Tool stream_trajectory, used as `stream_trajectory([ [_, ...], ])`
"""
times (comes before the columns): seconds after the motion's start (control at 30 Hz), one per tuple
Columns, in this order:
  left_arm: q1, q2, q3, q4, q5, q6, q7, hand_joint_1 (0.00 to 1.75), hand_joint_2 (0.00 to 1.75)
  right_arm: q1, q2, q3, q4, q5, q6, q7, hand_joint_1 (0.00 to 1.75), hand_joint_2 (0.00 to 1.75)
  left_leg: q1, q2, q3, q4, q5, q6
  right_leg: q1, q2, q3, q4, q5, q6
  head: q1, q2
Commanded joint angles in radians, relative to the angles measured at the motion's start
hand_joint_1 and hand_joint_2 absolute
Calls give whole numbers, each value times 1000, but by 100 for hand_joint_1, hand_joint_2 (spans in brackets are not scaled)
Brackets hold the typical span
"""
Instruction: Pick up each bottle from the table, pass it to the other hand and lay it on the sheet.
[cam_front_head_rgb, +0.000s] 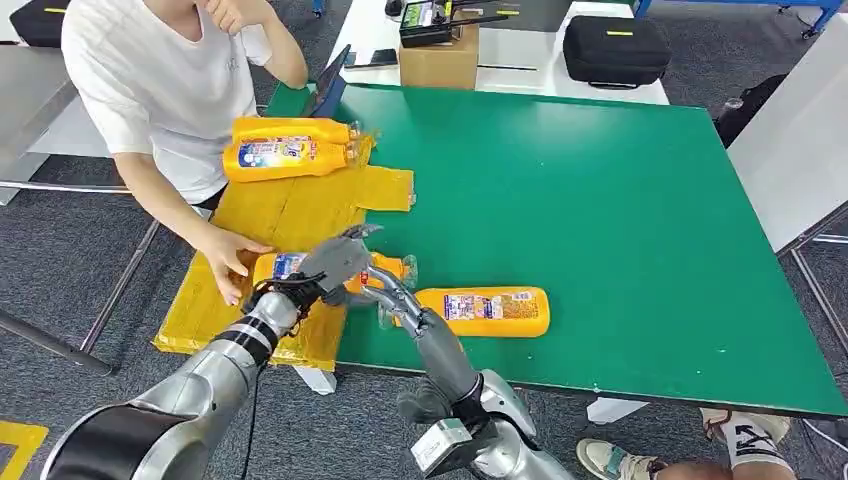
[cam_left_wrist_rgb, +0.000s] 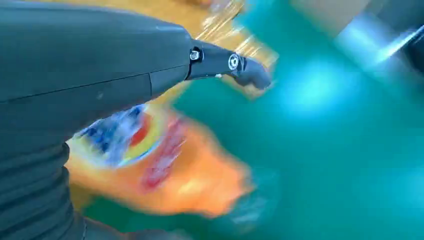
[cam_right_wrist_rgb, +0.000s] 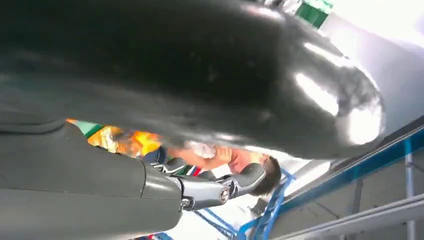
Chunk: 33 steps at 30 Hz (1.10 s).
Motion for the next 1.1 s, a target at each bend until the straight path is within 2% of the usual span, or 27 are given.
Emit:
stream_trajectory([
  [0.03, 206, -89, 198, -631, 645, -173, 38, 0, 175, -18, -51, 40, -9, 8, -107, 0, 0, 175, 0, 1, 1, 0, -1, -1, 1, 0, 1, -1, -1, -1, 0, 0],
  [0.13, 253, -91, 184, -721, 751, -144, 44, 0, 175, -4, -67, 45, -79, -2, -153, 0, 0, 175, 1, 4, 5, 0, -4, -2, 1, 3, 5, -1, -3, -2, 0, 0],
  [0.27, 286, -87, 173, -785, 888, -83, 60, 0, 175, 24, -87, 29, -193, 25, -234, 0, 0, 175, 0, 3, 1, 1, -3, -1, 1, 1, 1, 0, -2, -2, 0, 0],
  [0.37, 326, -82, 179, -841, 986, -57, 81, 0, 175, 82, -90, -71, -268, 80, -255, 0, 0, 175, 0, 2, 0, 0, -2, -1, 1, 1, 0, 0, -2, -1, 0, 0],
  [0.47, 420, -62, 176, -937, 1015, -26, 64, 0, 175, 135, -70, -234, -189, 196, -189, 118, 0, 175, 0, 1, 1, -1, -2, -1, 1, 0, 0, -2, -1, -1, 0, 0],
  [0.53, 507, -59, 198, -1026, 1024, -22, 54, 0, 175, 122, -94, -305, -28, 421, -179, 286, 0, 175, 0, 5, 5, -3, -3, -1, 1, 4, 4, -4, -1, -2, 0, 0],
  [0.6, 561, -64, 211, -1092, 1023, -27, 55, 0, 175, 109, -99, -364, 86, 407, -165, 281, 0, 175, 1, 8, 8, -3, -4, -1, 1, 5, 7, -5, -1, -2, 0, 0],
  [0.63, 590, -66, 209, -1136, 1018, -35, 49, 0, 175, 100, -117, -376, 125, 445, -127, 328, 0, 175, 1, 6, 5, -2, -3, -1, 1, 3, 4, -4, -1, -1, 0, 0],
  [0.67, 606, -70, 208, -1162, 1017, -36, 50, 0, 175, 100, -125, -393, 138, 447, -125, 319, 0, 175, 1, 5, 3, -2, -3, 0, 1, 2, 3, -4, -1, -1, 0, 0],
  [0.7, 615, -69, 204, -1177, 1011, -39, 50, 0, 175, 93, -141, -391, 155, 516, -116, 372, 0, 175, 1, 5, 6, -2, -4, -1, 1, 2, 6, -4, -2, -2, 0, 0],
  [0.8, 615, -69, 204, -1177, 1011, -39, 50, 0, 175, 93, -141, -391, 155, 516, -116, 372, 0, 175, 1, 5, 6, -2, -4, -1, 1, 2, 6, -4, -2, -2, 0, 0],
  [0.93, 644, -61, 183, -1210, 960, -32, 38, 0, 175, 105, -164, -430, 143, 529, -62, 411, 0, 175, 0, 2, 4, -1, -4, -1, 1, 1, 4, -3, -2, -2, 0, 0],
  [1.1, 672, -52, 159, -1241, 915, -39, 14, 0, 175, 81, -192, -453, 176, 641, -55, 463, 0, 175, 0, 2, 2, -1, -3, -1, 1, 0, 2, -2, -2, -2, 0, 0],
])
